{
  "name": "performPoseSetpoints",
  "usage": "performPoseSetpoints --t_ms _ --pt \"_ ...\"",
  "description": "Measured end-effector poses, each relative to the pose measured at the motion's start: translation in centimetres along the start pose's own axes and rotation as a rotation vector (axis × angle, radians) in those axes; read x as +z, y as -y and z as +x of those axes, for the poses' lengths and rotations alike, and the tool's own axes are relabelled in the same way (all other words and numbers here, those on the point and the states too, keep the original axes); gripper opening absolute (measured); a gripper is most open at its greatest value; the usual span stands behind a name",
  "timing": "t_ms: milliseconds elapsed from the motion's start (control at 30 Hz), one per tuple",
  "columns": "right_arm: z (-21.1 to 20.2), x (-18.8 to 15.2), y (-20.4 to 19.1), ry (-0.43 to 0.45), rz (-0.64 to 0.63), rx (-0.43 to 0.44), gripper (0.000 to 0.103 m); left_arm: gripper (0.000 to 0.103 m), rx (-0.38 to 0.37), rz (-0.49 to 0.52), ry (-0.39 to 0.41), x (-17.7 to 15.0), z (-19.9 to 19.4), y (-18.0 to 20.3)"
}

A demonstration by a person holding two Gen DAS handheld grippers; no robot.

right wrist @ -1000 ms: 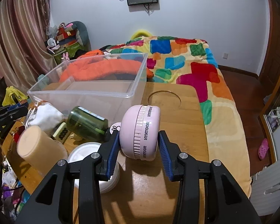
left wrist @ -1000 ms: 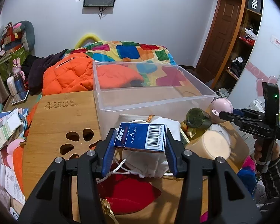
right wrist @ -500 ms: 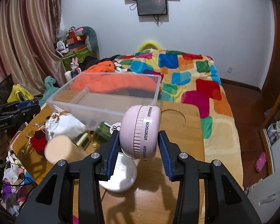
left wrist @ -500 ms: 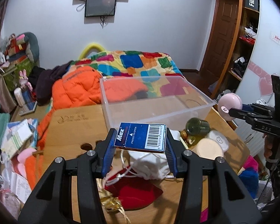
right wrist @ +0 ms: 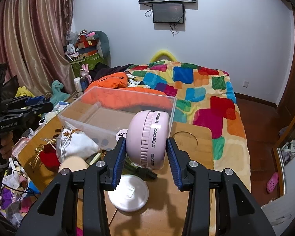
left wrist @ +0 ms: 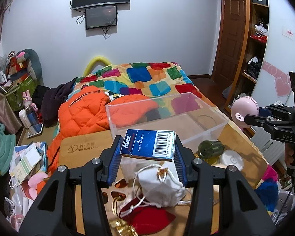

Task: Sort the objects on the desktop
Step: 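Carry the blue card into the clear box and open the left gripper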

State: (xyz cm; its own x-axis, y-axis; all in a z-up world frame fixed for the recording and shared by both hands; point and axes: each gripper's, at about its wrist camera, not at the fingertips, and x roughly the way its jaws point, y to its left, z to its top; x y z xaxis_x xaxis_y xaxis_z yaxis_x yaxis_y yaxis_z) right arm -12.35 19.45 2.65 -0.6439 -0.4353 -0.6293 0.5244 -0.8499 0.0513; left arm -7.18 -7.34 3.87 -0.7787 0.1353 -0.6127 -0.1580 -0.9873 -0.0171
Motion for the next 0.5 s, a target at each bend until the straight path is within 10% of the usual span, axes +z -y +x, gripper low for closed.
performPoseSetpoints --t_ms 500 --pt "2.5 3.1 0.0 -0.004 -0.033 0.031 0.038 0.048 0.003 0.036 0.009 3.7 3.2 0.2"
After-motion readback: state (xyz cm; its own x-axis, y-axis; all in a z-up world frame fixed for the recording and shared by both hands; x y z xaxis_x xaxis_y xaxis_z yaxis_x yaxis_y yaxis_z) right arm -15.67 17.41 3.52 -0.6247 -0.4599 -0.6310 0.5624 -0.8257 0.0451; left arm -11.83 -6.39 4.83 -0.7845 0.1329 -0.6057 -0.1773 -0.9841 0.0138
